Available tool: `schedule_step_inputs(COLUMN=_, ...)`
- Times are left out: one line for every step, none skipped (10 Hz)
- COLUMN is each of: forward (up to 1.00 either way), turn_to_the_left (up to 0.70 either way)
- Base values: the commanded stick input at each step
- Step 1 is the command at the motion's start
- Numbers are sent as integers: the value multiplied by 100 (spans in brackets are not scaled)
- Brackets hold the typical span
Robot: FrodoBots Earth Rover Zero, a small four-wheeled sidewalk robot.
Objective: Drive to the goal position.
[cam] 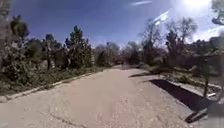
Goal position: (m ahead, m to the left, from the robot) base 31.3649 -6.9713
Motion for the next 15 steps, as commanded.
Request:
schedule_step_inputs(forward=100, turn_to_the_left=0)
schedule_step_inputs(forward=100, turn_to_the_left=0)
schedule_step_inputs(forward=100, turn_to_the_left=0)
schedule_step_inputs(forward=100, turn_to_the_left=0)
schedule_step_inputs(forward=100, turn_to_the_left=0)
schedule_step_inputs(forward=100, turn_to_the_left=0)
schedule_step_inputs(forward=100, turn_to_the_left=0)
schedule_step_inputs(forward=100, turn_to_the_left=0)
schedule_step_inputs(forward=100, turn_to_the_left=-40)
schedule_step_inputs(forward=100, turn_to_the_left=-40)
schedule_step_inputs(forward=100, turn_to_the_left=-40)
schedule_step_inputs(forward=100, turn_to_the_left=-40)
schedule_step_inputs(forward=100, turn_to_the_left=-40)
schedule_step_inputs(forward=100, turn_to_the_left=-12)
schedule_step_inputs(forward=100, turn_to_the_left=0)
